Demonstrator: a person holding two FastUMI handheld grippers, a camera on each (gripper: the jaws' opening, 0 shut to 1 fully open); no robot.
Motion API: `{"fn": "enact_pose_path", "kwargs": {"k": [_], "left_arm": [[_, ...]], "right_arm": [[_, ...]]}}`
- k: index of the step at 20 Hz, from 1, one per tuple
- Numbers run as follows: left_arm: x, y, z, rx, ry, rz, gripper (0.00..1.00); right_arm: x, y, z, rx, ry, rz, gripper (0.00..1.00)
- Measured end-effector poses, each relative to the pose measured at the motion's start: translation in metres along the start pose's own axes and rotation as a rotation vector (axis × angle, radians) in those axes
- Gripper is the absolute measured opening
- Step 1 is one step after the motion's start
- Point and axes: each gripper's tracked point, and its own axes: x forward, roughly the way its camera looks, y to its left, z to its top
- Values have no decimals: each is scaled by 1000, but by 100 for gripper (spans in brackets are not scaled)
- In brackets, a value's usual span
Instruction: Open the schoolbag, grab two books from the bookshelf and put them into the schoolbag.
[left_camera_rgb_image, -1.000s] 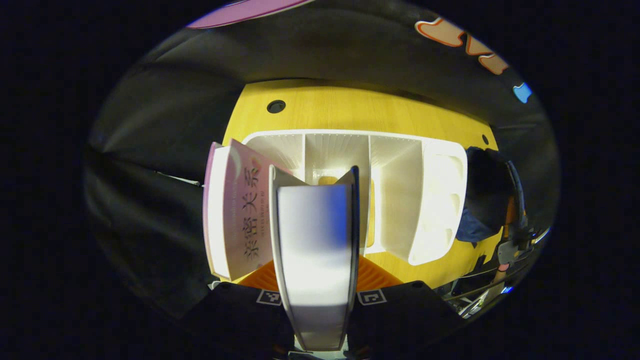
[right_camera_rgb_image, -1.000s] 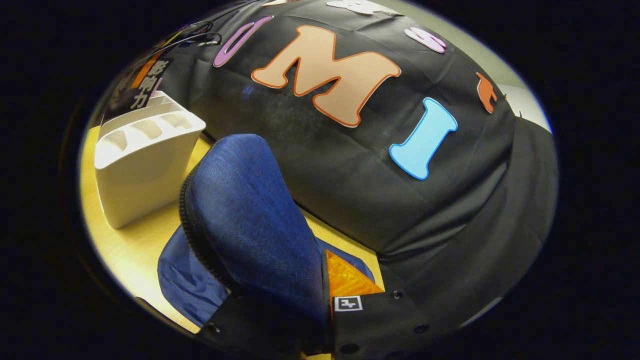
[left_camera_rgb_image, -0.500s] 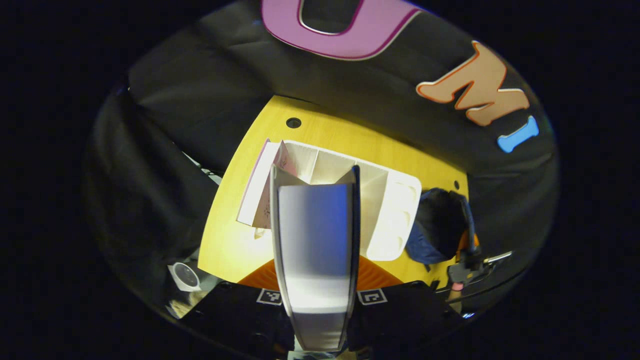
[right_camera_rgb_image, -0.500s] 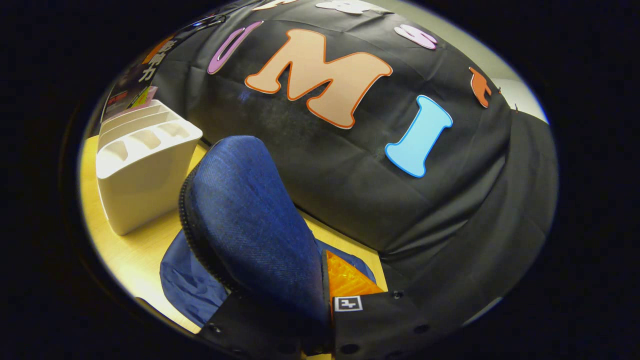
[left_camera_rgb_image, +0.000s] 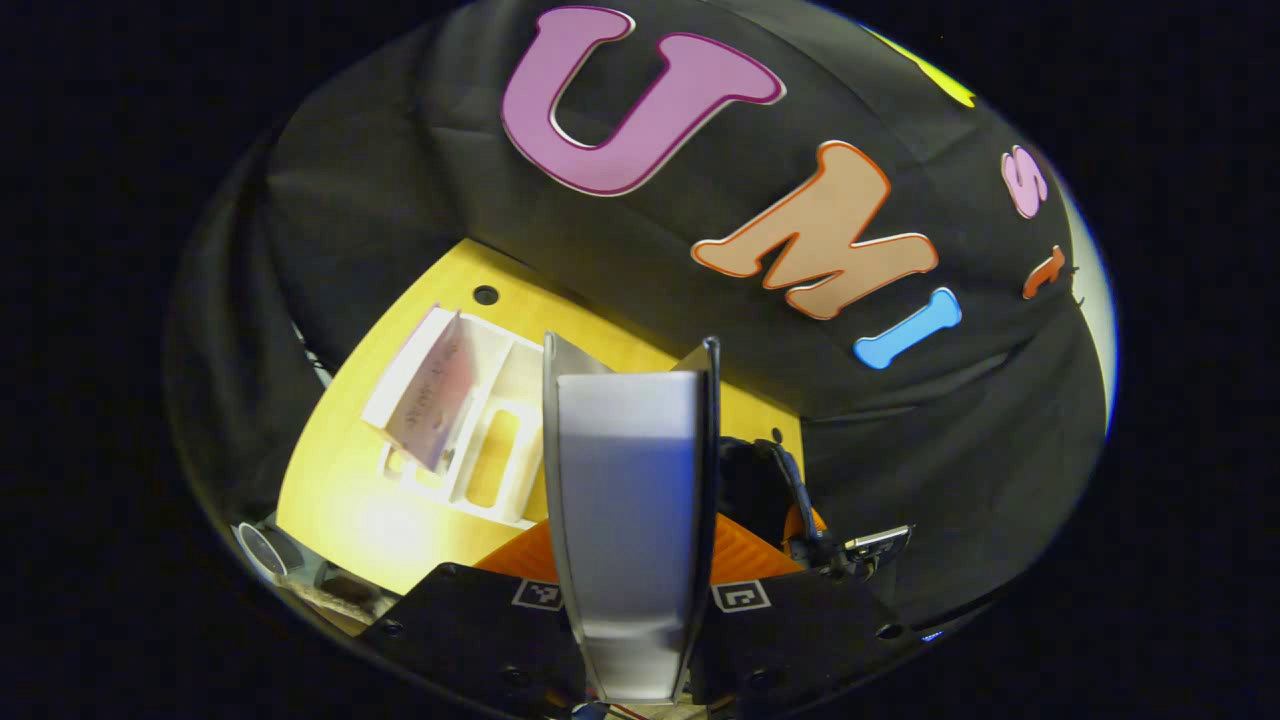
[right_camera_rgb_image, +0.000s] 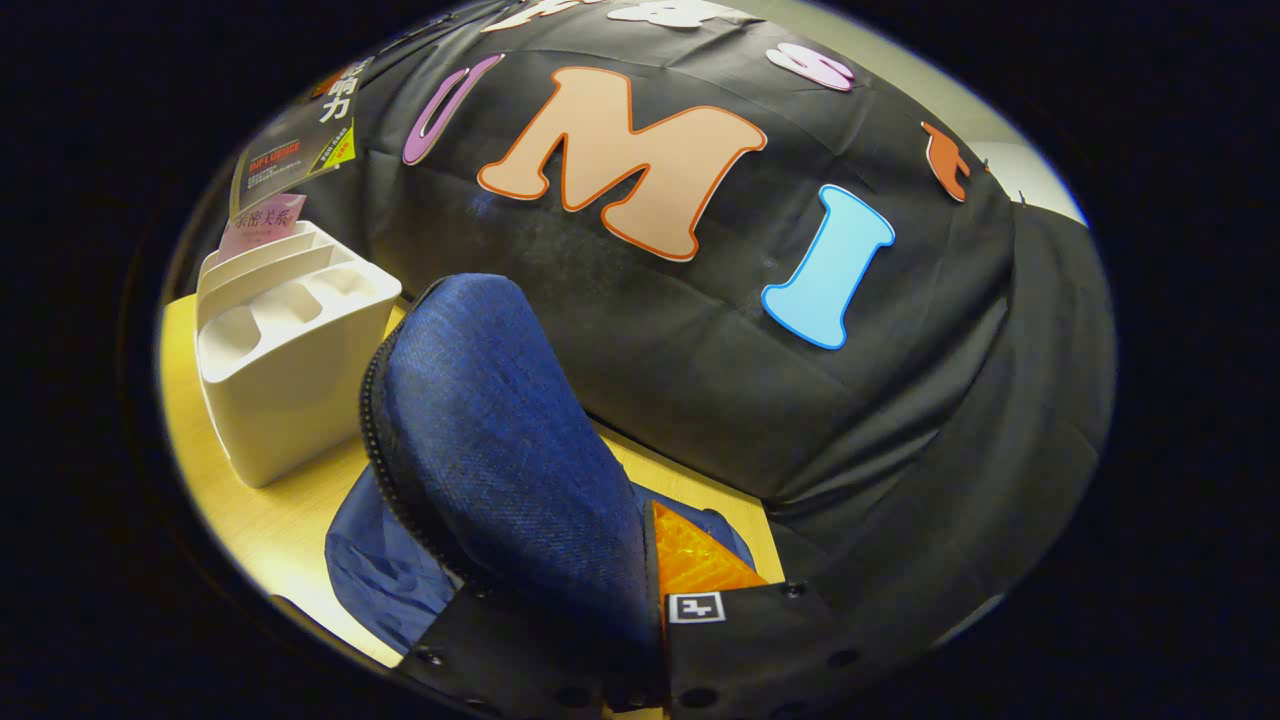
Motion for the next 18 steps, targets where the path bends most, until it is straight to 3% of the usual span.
{"fn": "enact_pose_path", "kwargs": {"k": [7, 13, 18], "left_arm": [[89, -60, -73, -18, 94, -207, 37], [171, -87, -140, -19, 205, -247, 36], [239, -116, -164, -4, 280, -307, 36]], "right_arm": [[2, -5, 3, 52, 6, -7, 7], [4, -8, 4, 93, 5, -13, 7], [3, -11, 3, 116, 3, -9, 7]]}}
